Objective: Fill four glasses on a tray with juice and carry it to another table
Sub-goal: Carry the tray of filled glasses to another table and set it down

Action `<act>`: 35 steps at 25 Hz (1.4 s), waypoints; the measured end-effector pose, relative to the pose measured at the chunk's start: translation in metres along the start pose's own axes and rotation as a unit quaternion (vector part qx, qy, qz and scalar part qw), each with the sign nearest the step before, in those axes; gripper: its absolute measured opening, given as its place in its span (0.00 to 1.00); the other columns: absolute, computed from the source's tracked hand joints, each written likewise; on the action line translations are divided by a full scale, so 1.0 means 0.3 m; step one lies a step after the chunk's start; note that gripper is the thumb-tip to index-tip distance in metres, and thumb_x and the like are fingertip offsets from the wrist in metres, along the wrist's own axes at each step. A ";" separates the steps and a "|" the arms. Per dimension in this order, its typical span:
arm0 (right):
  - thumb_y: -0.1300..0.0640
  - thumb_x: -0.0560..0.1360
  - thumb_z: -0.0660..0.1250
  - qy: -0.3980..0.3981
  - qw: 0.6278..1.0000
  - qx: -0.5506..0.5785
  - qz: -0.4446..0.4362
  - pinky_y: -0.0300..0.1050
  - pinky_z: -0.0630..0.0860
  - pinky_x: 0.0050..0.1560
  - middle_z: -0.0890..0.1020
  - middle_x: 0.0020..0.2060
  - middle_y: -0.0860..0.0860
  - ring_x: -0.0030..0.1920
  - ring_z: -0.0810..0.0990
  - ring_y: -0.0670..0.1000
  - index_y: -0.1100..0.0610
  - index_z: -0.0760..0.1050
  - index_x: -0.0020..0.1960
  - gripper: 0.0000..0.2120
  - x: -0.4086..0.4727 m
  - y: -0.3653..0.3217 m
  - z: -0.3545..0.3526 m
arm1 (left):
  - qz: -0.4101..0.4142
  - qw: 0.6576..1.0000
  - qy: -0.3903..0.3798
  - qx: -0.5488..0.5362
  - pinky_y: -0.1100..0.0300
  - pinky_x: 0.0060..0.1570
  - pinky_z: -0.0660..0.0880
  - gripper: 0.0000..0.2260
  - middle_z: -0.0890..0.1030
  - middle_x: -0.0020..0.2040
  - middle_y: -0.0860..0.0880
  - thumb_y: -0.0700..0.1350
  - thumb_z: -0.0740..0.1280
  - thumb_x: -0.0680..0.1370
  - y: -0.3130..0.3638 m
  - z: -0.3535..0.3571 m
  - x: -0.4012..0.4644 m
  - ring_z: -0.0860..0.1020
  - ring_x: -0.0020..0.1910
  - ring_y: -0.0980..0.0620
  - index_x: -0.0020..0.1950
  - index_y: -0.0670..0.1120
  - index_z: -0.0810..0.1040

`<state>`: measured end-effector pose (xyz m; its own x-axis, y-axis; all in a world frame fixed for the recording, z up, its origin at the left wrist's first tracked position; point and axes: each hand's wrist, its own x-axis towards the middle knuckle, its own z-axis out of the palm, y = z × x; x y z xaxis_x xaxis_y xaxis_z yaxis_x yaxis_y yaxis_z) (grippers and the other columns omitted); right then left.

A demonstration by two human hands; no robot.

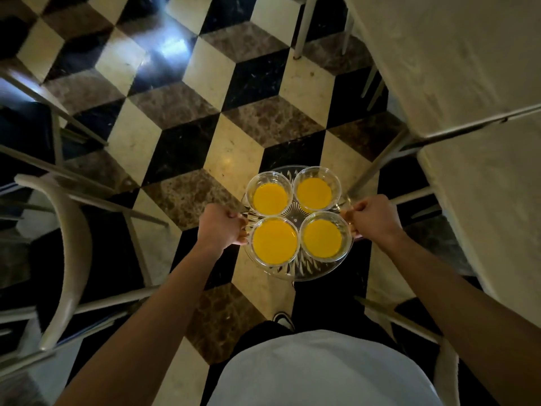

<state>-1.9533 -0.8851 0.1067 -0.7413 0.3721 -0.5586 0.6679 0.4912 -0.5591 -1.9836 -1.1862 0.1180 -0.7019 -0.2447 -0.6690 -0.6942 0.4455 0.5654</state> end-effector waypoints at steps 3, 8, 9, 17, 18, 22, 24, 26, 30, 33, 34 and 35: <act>0.54 0.74 0.76 -0.002 1.000 -0.011 -0.013 0.54 0.86 0.37 0.85 0.28 0.50 0.29 0.86 0.48 0.56 0.84 0.37 0.09 0.159 -0.088 -0.065 | -0.002 1.000 0.004 -0.006 0.54 0.29 0.85 0.08 0.86 0.43 0.33 0.29 0.65 0.81 0.149 0.019 0.101 0.86 0.38 0.37 0.48 0.28 0.83; 0.55 0.76 0.74 0.009 0.999 -0.034 -0.041 0.43 0.84 0.34 0.84 0.27 0.48 0.28 0.85 0.45 0.51 0.81 0.32 0.13 0.377 -0.244 -0.173 | 0.002 1.000 0.015 0.004 0.58 0.26 0.82 0.07 0.86 0.37 0.39 0.31 0.68 0.81 0.391 0.046 0.263 0.86 0.34 0.42 0.44 0.33 0.84; 0.55 0.76 0.74 0.012 0.998 -0.034 -0.047 0.45 0.84 0.35 0.84 0.27 0.49 0.29 0.85 0.47 0.51 0.81 0.32 0.13 0.420 -0.275 -0.193 | 0.005 1.000 0.011 -0.001 0.56 0.29 0.84 0.07 0.85 0.37 0.40 0.31 0.70 0.80 0.440 0.051 0.298 0.86 0.34 0.43 0.43 0.34 0.83; 0.56 0.76 0.75 0.026 0.999 -0.007 -0.023 0.53 0.86 0.36 0.85 0.30 0.50 0.31 0.86 0.49 0.53 0.82 0.35 0.11 0.769 -0.477 -0.285 | 0.030 0.998 0.004 0.048 0.49 0.35 0.87 0.05 0.87 0.42 0.37 0.31 0.69 0.80 0.784 0.094 0.645 0.87 0.30 0.45 0.46 0.34 0.84; 0.57 0.76 0.75 0.030 0.999 0.001 -0.016 0.52 0.86 0.36 0.85 0.30 0.49 0.31 0.86 0.49 0.53 0.82 0.35 0.11 0.813 -0.503 -0.291 | 0.034 0.998 0.003 0.055 0.49 0.35 0.87 0.06 0.87 0.42 0.37 0.31 0.68 0.81 0.830 0.096 0.696 0.87 0.30 0.46 0.48 0.33 0.84; 0.59 0.75 0.75 0.032 0.999 0.041 0.013 0.53 0.86 0.35 0.85 0.29 0.50 0.31 0.87 0.51 0.56 0.83 0.35 0.10 0.977 -0.601 -0.308 | 0.066 0.994 -0.007 0.086 0.53 0.31 0.85 0.07 0.87 0.41 0.38 0.32 0.68 0.81 1.023 0.091 0.881 0.86 0.27 0.48 0.48 0.36 0.86; 0.58 0.74 0.76 0.041 0.997 0.054 0.029 0.58 0.86 0.37 0.85 0.30 0.54 0.32 0.87 0.55 0.62 0.84 0.37 0.09 1.063 -0.652 -0.319 | 0.086 0.990 -0.022 0.109 0.49 0.37 0.87 0.07 0.87 0.38 0.41 0.33 0.71 0.80 1.129 0.085 0.967 0.87 0.29 0.48 0.44 0.39 0.86; 0.57 0.73 0.76 0.049 0.996 0.064 0.040 0.59 0.86 0.39 0.86 0.30 0.55 0.33 0.87 0.56 0.61 0.85 0.38 0.09 1.145 -0.704 -0.329 | 0.105 0.986 -0.040 0.123 0.47 0.40 0.87 0.06 0.87 0.38 0.43 0.34 0.72 0.80 1.234 0.079 1.044 0.87 0.31 0.49 0.44 0.41 0.85; 0.55 0.73 0.77 0.059 0.992 0.091 0.060 0.59 0.86 0.39 0.86 0.29 0.54 0.33 0.88 0.55 0.56 0.85 0.36 0.08 1.286 -0.809 -0.357 | 0.133 0.980 -0.059 0.132 0.44 0.41 0.87 0.09 0.87 0.39 0.43 0.35 0.72 0.80 1.406 0.077 1.183 0.88 0.35 0.45 0.40 0.44 0.81; 0.59 0.73 0.76 0.073 0.989 0.105 0.074 0.58 0.86 0.39 0.86 0.28 0.52 0.32 0.87 0.55 0.53 0.85 0.35 0.08 1.396 -0.868 -0.393 | 0.133 0.979 -0.075 0.136 0.43 0.40 0.87 0.04 0.87 0.38 0.40 0.36 0.74 0.79 1.521 0.100 1.302 0.88 0.33 0.45 0.44 0.40 0.84; 0.59 0.73 0.76 0.077 0.989 0.099 0.073 0.57 0.86 0.38 0.85 0.28 0.52 0.32 0.87 0.54 0.52 0.85 0.35 0.08 1.433 -0.885 -0.408 | 0.135 0.978 -0.075 0.140 0.43 0.39 0.87 0.04 0.87 0.39 0.40 0.36 0.74 0.79 1.562 0.111 1.337 0.88 0.32 0.45 0.45 0.39 0.84; 0.59 0.73 0.75 0.084 0.989 0.097 0.077 0.56 0.86 0.38 0.85 0.27 0.51 0.31 0.87 0.54 0.52 0.86 0.34 0.08 1.473 -0.897 -0.422 | 0.137 0.977 -0.072 0.145 0.43 0.38 0.87 0.03 0.87 0.38 0.40 0.37 0.75 0.78 1.603 0.127 1.372 0.88 0.32 0.45 0.45 0.38 0.84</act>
<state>-2.4689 -0.7531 0.0879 -0.6195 0.5644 -0.5457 0.7619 0.2646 -0.5912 -2.6004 -1.0397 0.0961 -0.8115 0.0325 -0.5835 -0.3934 0.7080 0.5865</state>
